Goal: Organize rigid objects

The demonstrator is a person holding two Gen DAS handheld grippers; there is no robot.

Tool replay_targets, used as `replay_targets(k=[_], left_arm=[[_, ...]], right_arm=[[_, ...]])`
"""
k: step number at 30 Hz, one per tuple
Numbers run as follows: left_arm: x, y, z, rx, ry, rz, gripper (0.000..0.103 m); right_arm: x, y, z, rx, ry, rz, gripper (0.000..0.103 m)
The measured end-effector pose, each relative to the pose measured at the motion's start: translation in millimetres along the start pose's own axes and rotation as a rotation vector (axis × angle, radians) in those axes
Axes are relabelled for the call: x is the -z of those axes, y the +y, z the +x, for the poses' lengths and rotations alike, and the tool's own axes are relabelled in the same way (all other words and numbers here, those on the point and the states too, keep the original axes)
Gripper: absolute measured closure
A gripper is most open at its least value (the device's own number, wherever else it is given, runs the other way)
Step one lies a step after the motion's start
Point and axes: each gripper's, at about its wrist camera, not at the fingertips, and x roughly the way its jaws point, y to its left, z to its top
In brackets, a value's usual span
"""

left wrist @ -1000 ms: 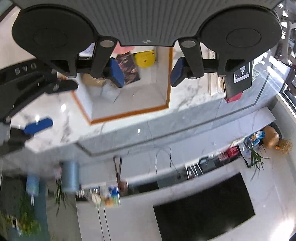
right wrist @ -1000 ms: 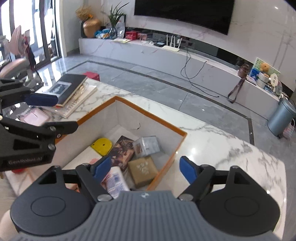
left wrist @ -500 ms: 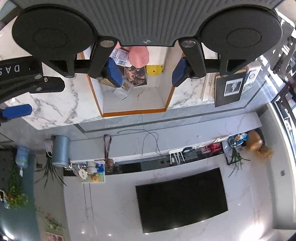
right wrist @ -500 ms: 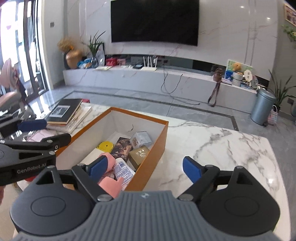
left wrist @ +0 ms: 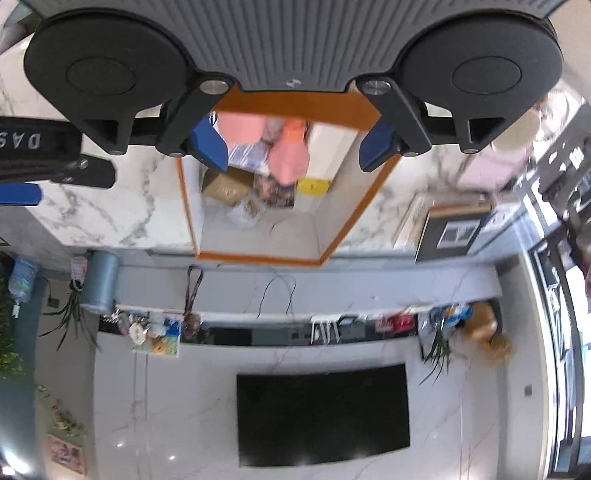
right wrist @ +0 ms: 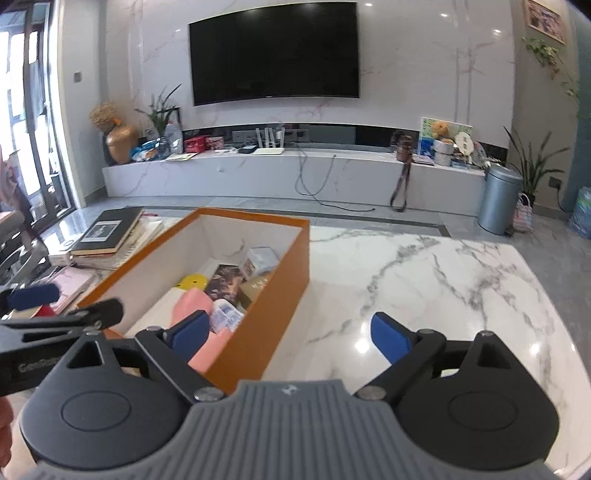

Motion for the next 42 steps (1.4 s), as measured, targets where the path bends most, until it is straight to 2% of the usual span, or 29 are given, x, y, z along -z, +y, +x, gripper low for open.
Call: replay_targets(k=[3,6,13,21,42], left_arm=[[6.4,4.4,3.2,-0.020,0.005,-0.032,0.003],[10.4,3.0,8.4,-0.034,0.014,-0.034,0.002],[19.0,-4.0,15.7,-0.023,0.035,-0.008,0.002],[26.2,-2.9,16.1,-0.055,0.081,-0.002,0.002],[23.9,0.4,3.8,-0.045,0.062,-0.022,0.002]], right_arm=[[9.0,-4.8,9.1,0.025,0.005,0.032,0.003],[15.2,-6.8,18.5,0.049,0.024,0.058,0.002],[24.2,-0.5,31.2,0.025,0.058,0.040,0.002],[31.1,7.5,33.9,0.013,0.091,0.022,0.002],[28.6,5.0,25.9,0.034,0.073,0.015,0.002]])
